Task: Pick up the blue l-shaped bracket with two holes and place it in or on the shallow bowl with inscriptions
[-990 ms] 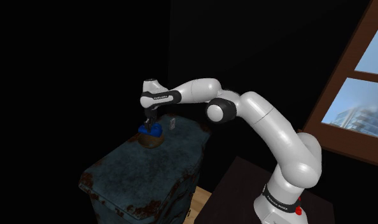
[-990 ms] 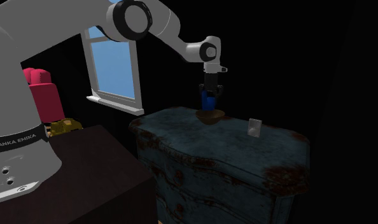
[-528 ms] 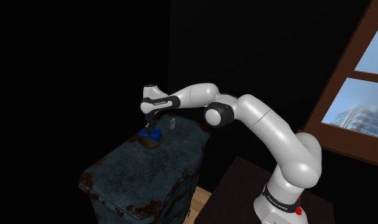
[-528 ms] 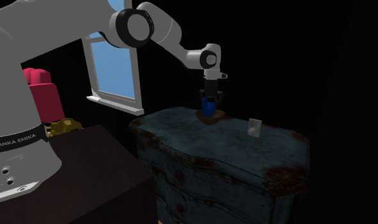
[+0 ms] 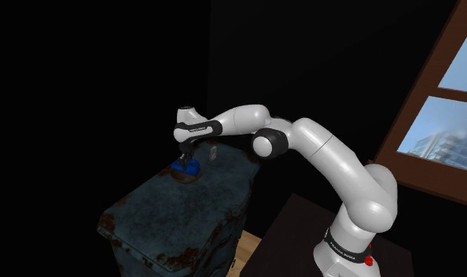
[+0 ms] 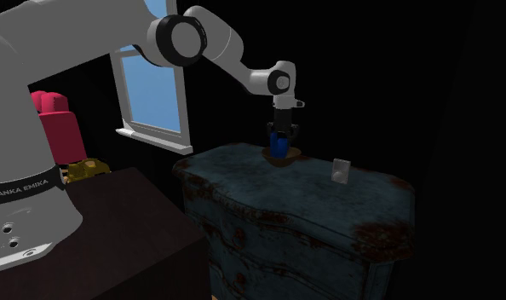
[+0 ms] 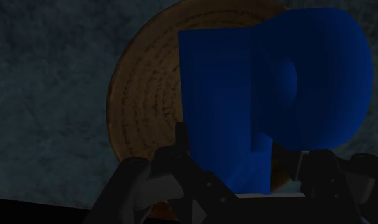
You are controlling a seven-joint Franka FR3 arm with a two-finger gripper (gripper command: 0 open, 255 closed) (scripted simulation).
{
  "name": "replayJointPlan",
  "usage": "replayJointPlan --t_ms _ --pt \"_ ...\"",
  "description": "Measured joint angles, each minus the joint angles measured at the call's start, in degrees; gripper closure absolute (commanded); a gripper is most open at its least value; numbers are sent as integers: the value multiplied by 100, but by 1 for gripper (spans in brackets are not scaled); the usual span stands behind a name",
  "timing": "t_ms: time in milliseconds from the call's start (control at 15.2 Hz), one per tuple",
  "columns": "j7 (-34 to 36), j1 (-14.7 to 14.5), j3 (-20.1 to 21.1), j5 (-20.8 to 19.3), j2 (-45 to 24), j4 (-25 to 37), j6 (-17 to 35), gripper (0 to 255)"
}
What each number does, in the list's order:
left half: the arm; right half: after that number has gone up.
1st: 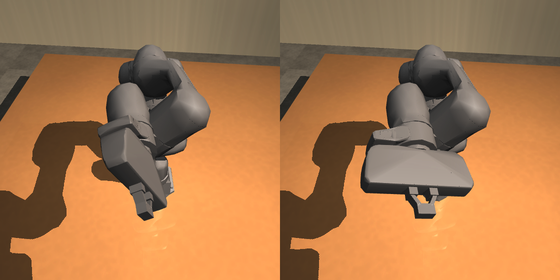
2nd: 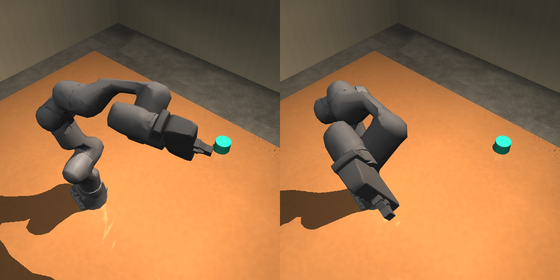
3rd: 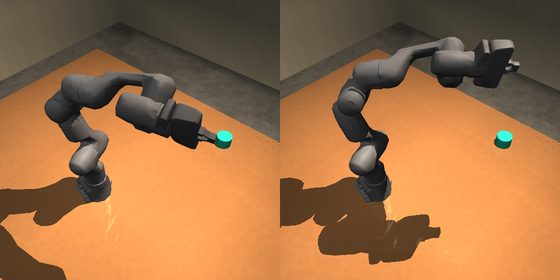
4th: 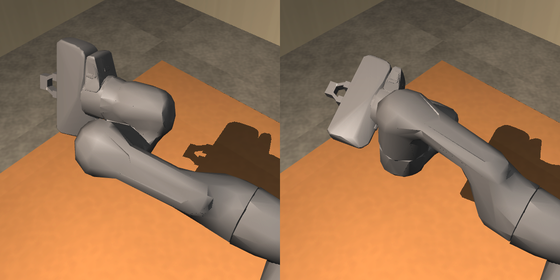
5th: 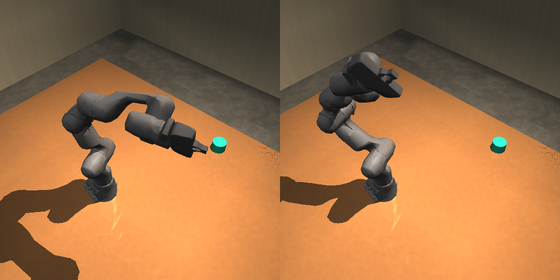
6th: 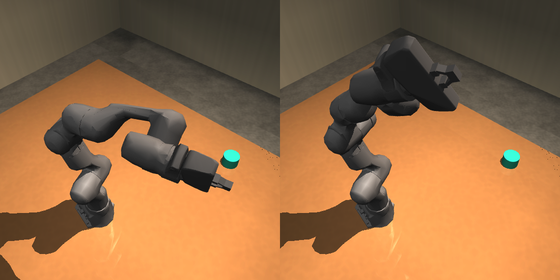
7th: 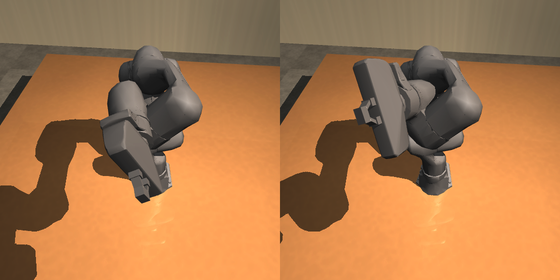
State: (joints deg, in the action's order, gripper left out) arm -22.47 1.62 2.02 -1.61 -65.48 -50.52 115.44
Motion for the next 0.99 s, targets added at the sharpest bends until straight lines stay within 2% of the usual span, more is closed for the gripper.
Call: replayJointPlan --t_ms 66,462,528,726,990 --pt "0 0 0 0 -1 3 -1 0" --pt "0 0 0 0 0 5 -2 0" --pt "8 -12 0 0 -49 166 -112 0" --pt "20 -14 6 3 361 -55 -295 0" --pt "-1 5 6 6 427 -43 -378 0"
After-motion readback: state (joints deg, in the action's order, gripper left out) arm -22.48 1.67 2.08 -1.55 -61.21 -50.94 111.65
